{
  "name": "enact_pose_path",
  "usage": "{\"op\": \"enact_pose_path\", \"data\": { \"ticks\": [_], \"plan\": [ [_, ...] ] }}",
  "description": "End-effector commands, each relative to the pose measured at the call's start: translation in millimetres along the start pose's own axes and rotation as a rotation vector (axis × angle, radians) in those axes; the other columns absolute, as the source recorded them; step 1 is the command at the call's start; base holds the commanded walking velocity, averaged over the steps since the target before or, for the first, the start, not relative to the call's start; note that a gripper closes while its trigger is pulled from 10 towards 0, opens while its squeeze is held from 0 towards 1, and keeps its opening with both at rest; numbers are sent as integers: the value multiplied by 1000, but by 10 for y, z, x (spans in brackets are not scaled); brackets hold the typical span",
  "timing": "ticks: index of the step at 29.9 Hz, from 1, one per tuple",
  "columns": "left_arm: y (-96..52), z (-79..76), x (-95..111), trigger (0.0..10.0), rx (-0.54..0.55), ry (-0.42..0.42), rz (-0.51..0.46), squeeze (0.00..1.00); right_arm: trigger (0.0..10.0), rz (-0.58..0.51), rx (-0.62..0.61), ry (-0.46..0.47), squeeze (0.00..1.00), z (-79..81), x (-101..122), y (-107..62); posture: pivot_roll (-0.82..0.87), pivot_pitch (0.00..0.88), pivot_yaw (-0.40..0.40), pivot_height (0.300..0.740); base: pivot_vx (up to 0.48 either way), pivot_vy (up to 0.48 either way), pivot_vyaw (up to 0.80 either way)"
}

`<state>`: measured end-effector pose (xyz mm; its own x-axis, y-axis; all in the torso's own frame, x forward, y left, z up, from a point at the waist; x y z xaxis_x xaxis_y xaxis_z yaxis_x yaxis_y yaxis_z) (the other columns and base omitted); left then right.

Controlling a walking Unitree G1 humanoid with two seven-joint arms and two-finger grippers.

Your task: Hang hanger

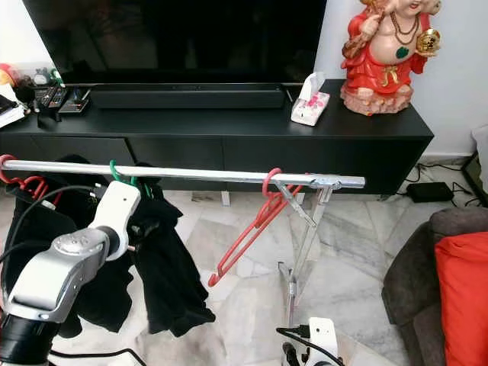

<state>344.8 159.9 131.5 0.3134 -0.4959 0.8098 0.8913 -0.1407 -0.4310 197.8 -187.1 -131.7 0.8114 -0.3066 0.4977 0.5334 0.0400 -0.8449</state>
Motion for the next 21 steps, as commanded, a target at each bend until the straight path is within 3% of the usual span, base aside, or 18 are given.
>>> {"op": "enact_pose_path", "data": {
  "ticks": [1,8,13,17,21],
  "plan": [
    [-50,117,113,10000,50,30,-23,0,10000,8,3,-6,0,3,-13,0,-22,62,-1,740,0,0,0],
    [-57,237,46,10000,108,102,17,0,10000,7,4,-4,0,9,-14,1,-21,60,0,740,0,0,0],
    [-40,376,23,10000,204,64,17,0,10000,9,7,-7,0,12,-15,1,-21,60,0,740,0,0,0],
    [-19,409,1,10000,236,56,9,0,10000,9,8,-7,0,12,-18,0,-23,57,-3,740,0,0,0],
    [41,392,22,10000,250,3,-58,0,10000,8,9,-8,0,12,-17,0,-27,56,-4,740,0,0,0]
  ]
}}
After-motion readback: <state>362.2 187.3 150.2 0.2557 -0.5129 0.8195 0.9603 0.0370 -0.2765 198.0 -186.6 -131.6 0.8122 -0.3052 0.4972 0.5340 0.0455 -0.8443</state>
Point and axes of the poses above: a point about 5 cm out from each wrist's last joint towards the gripper, its own y axis pointing out of the wrist towards the gripper, its own x axis along the axis of the wrist's last joint, z = x × y, the point moved 5 cm from there along y, pointing out of the wrist towards the gripper, and after that the axes turned 12 degrees about y, right-handed, at the moved point
